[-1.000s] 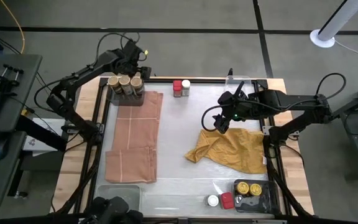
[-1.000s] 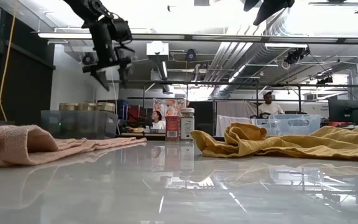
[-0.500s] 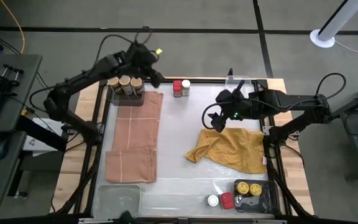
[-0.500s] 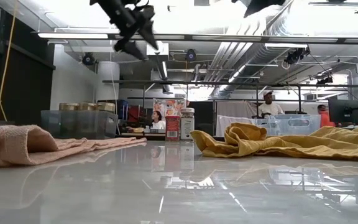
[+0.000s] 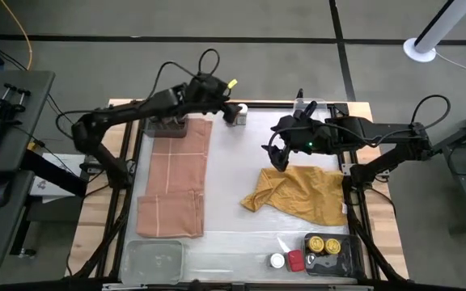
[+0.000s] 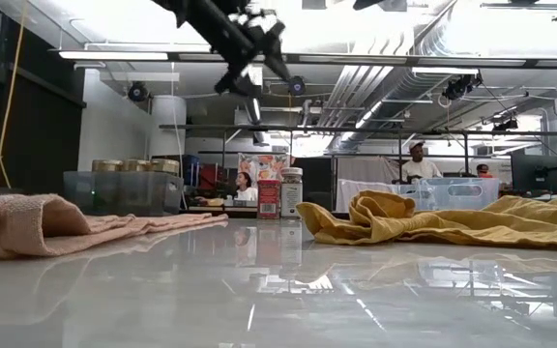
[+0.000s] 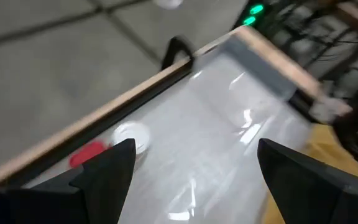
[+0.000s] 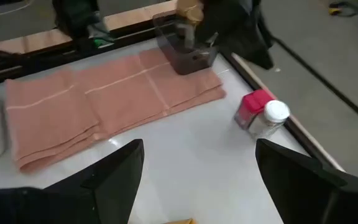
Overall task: Sort spices by type
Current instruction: Put the top white seasoning bottle into the gray bin
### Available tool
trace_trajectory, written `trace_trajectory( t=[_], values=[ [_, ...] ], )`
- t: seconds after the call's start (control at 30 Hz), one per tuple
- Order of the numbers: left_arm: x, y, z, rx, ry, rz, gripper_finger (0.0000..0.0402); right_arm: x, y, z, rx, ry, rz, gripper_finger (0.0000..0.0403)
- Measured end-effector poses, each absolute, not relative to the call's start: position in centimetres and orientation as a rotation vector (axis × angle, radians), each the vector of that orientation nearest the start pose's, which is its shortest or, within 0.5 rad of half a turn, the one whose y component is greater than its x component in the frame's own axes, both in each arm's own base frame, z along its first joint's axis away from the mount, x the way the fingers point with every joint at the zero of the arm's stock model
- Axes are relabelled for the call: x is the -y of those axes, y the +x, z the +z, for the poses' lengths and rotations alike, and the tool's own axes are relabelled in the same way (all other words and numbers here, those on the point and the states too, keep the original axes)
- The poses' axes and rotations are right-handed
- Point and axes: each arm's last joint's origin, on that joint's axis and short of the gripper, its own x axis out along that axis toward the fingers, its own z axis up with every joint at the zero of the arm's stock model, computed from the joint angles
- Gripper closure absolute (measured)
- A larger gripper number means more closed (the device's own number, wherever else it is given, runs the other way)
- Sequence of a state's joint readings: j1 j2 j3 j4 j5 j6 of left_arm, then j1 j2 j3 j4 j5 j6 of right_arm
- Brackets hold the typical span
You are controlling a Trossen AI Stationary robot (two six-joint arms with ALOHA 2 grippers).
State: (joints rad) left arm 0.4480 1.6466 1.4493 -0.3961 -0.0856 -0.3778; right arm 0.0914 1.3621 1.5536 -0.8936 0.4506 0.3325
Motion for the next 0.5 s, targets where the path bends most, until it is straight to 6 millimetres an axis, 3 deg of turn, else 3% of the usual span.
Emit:
trace_trajectory(
  t=[0.17,0.33,0.43,0.5],
  values=[
    [-19.5,35.2,31.0,-0.6,-0.537,0.681,0.0078,-0.9,26.5,40.8,-0.576,0.143,-0.556,0.0098],
    [-21.3,38.3,30.1,-0.665,-0.454,0.65,0.0086,-1.0,26.5,40.7,-0.578,0.157,-0.543,0.0098],
    [-21.9,39.8,28.9,-0.729,-0.419,0.663,0.0135,-1.0,26.6,40.7,-0.578,0.187,-0.53,0.0098],
    [-21.9,40.3,28.0,-0.785,-0.387,0.691,0.0201,-1.0,26.6,40.7,-0.574,0.21,-0.532,0.0098]
  ],
)
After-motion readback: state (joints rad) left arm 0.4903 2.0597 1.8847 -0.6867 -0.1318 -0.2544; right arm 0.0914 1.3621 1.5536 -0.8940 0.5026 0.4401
